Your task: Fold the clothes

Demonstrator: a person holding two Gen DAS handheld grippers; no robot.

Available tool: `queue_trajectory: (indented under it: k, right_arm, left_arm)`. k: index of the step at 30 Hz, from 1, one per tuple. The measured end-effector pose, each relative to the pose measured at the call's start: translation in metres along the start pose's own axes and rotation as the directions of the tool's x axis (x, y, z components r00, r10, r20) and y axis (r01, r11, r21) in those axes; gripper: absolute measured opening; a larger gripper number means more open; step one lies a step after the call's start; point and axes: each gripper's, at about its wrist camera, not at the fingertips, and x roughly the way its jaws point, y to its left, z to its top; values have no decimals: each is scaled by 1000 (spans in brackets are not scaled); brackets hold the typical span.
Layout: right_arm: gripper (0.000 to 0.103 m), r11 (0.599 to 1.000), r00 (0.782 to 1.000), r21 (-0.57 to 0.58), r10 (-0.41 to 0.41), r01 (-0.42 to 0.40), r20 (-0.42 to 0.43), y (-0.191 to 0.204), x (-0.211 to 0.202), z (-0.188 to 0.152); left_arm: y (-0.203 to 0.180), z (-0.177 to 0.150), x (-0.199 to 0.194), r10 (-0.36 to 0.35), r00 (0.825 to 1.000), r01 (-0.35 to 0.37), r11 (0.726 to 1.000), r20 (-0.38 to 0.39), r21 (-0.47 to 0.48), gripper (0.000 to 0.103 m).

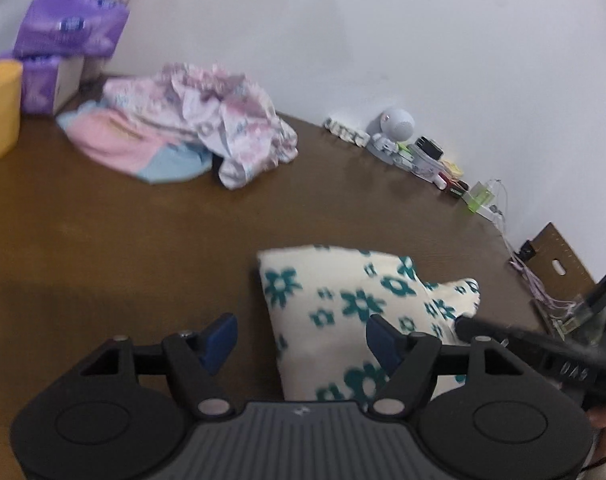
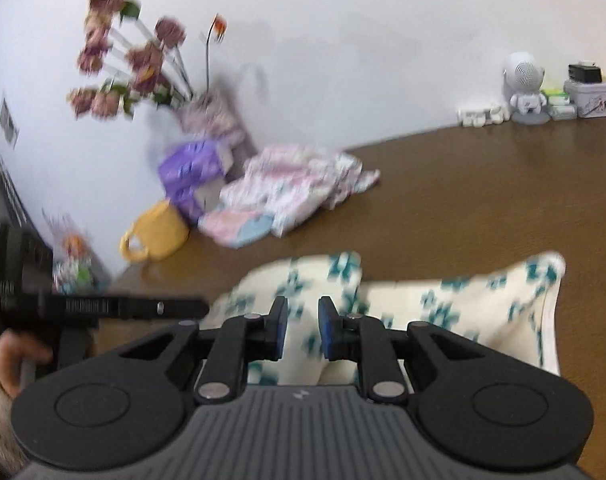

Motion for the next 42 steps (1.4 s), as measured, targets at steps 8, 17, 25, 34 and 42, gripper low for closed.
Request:
queue_trajectory:
  k: [8,17,25,34,42]
  right_arm:
    - [22,992,1000,127,11,-7,-29,-5,-1,-27]
    - [26,973,999,224,54,-53,2,-18,3,-30]
    - [22,982,1000,188,-13,7,28,-15,8,-17]
    - [22,976,1000,219,7,-12,24,-24,14,-22]
    - [22,971,1000,236,24,-26,13,-30,18,-18]
  left_arm:
    - [6,-8,9,-28,999,26,997,-23,-74,70]
    - [8,-7,10,-35,999,34,996,-16,-88,71]
    - [20,3,27,-132,991,128,974,-6,-186,73]
    - [18,10,29,-91,995,95,966,29,-242,27]
    - [-31,26,10,7,998,-3,998,66,-63,21]
